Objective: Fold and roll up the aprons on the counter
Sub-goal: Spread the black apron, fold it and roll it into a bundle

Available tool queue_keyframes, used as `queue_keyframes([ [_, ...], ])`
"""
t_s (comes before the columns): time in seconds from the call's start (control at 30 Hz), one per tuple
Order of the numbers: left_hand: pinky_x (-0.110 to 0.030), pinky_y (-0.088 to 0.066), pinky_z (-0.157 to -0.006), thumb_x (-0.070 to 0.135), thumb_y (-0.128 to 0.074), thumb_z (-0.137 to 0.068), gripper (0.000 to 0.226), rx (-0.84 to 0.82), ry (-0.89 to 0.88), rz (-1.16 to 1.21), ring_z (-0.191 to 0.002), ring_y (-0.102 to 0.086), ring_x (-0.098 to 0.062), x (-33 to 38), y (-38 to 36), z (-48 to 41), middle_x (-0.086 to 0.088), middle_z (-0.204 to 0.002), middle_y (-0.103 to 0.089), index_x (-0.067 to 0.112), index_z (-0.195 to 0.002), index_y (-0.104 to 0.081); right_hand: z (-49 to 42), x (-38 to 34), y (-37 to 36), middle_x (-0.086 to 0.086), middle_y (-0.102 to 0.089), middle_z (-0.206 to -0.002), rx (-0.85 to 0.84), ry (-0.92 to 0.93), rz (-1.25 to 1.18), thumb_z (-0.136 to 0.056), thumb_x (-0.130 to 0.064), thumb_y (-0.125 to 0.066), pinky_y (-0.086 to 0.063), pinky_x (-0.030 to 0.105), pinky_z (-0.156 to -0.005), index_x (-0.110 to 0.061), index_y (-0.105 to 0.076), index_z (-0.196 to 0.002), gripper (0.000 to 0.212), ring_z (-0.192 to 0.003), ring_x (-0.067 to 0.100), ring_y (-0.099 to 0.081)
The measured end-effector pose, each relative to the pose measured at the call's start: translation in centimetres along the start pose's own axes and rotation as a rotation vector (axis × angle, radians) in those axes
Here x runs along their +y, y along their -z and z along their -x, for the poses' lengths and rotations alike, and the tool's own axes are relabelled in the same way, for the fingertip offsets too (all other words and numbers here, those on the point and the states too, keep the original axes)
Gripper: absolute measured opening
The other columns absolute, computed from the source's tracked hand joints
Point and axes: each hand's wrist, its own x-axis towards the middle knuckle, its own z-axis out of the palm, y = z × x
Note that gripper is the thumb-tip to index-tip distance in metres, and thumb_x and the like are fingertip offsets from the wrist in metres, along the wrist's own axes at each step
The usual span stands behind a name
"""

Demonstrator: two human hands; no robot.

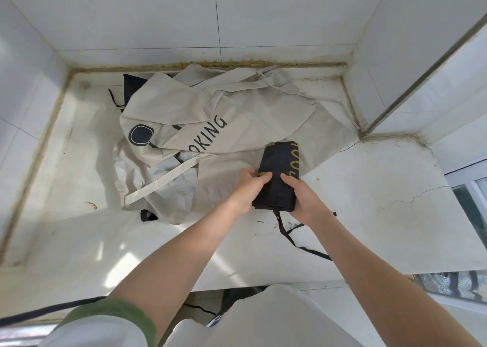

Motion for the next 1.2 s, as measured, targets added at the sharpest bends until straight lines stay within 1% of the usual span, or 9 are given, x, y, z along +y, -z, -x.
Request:
queue_keyframes([
  [0.1, -0.038, -0.058, -0.08, 0.029, -0.063, -0.092, 0.029, -0.125, 0.071, 0.151, -0.099, -0.068, -0.026, 0.2, 0.5, 0.2, -0.011, -0.113, -0.069, 0.012, -0.114, -0.06, 0.8, -0.3, -0.1, 0.015, -0.069, -0.112, -0.066, -0.043, -0.013, -0.096, -0.018, -0.049, -0.058, 0.038, -0.071, -0.005, -0.06, -0.12, 0.029, -0.098, 0.029, -0.069],
  [0.3, -0.037, -0.058, -0.08, 0.023, -0.055, -0.097, 0.033, -0.214, 0.0, 0.247, -0.103, -0.067, -0.026, -0.1, 0.8, 0.4, -0.011, -0.117, -0.068, 0.011, -0.127, -0.056, 0.5, -0.6, -0.2, 0.013, -0.07, -0.109, -0.027, -0.063, 0.092, -0.093, -0.021, -0.057, -0.056, 0.041, -0.084, -0.007, -0.065, -0.113, 0.025, -0.099, 0.029, -0.069],
  [0.43, -0.037, -0.057, -0.08, 0.012, -0.056, -0.095, 0.03, -0.219, -0.022, 0.266, -0.103, -0.067, -0.026, -0.2, 0.7, 0.5, -0.012, -0.117, -0.068, 0.011, -0.125, -0.058, -0.6, -0.4, -0.2, 0.008, -0.07, -0.104, 0.195, 0.132, 0.241, -0.092, -0.027, -0.062, -0.056, 0.034, -0.074, -0.008, -0.061, -0.11, 0.026, -0.094, 0.022, -0.068],
  [0.57, -0.032, -0.057, -0.074, 0.009, -0.056, -0.094, 0.026, -0.221, 0.007, 0.254, -0.095, -0.07, -0.023, 0.5, 1.1, 0.8, -0.01, -0.11, -0.07, 0.01, -0.119, -0.062, -1.6, -0.3, 0.3, 0.004, -0.053, -0.108, 0.378, 0.322, 0.507, -0.089, -0.032, -0.064, -0.048, 0.034, -0.085, -0.024, -0.056, -0.104, 0.018, -0.099, 0.02, -0.055],
  [0.63, -0.034, -0.057, -0.075, 0.013, -0.057, -0.093, 0.025, -0.22, 0.057, 0.254, -0.094, -0.069, -0.026, 0.8, 1.5, 1.0, -0.011, -0.109, -0.071, 0.01, -0.116, -0.064, -1.4, -0.6, 0.3, 0.002, -0.049, -0.12, 0.32, 0.285, 0.491, -0.089, -0.036, -0.064, -0.049, 0.033, -0.088, -0.029, -0.048, -0.124, 0.039, -0.107, 0.016, -0.054],
  [0.7, -0.036, -0.056, -0.076, 0.023, -0.059, -0.091, 0.023, -0.221, 0.137, 0.255, -0.092, -0.07, -0.027, 1.1, 2.0, 1.4, -0.011, -0.103, -0.072, 0.012, -0.109, -0.067, -1.0, -1.1, 0.0, 0.002, -0.057, -0.123, 0.203, 0.151, 0.333, -0.09, -0.038, -0.063, -0.052, 0.034, -0.086, -0.021, -0.039, -0.136, 0.055, -0.107, 0.016, -0.059],
  [0.83, -0.041, -0.055, -0.084, 0.034, -0.062, -0.088, 0.029, -0.274, 0.202, 0.275, -0.094, -0.069, -0.031, 1.4, 2.6, 1.6, -0.015, -0.107, -0.071, 0.011, -0.104, -0.07, -0.1, -1.6, -0.3, 0.007, -0.069, -0.117, -0.044, 0.074, 0.253, -0.094, -0.033, -0.057, -0.05, 0.043, -0.096, -0.008, -0.06, -0.124, 0.039, -0.109, 0.023, -0.065],
  [1.03, -0.037, -0.059, -0.074, 0.033, -0.059, -0.092, 0.027, -0.277, 0.142, 0.27, -0.089, -0.071, -0.026, 1.3, 2.3, 1.8, -0.011, -0.102, -0.073, 0.014, -0.109, -0.067, -0.2, -1.5, -0.9, 0.001, -0.068, -0.119, -0.06, 0.172, 0.172, -0.1, -0.029, -0.047, -0.052, 0.036, -0.093, -0.017, -0.055, -0.127, 0.031, -0.11, 0.016, -0.064],
  [1.2, -0.042, -0.055, -0.082, 0.055, -0.056, -0.088, 0.049, -0.148, 0.169, 0.423, -0.097, -0.069, -0.028, 0.9, 2.3, 1.4, -0.011, -0.11, -0.071, 0.016, -0.116, -0.068, -0.4, -1.2, -1.4, 0.005, -0.068, -0.118, -0.045, 0.126, 0.206, -0.105, -0.035, -0.029, -0.052, 0.036, -0.091, -0.011, -0.059, -0.122, 0.042, -0.11, 0.019, -0.064],
])
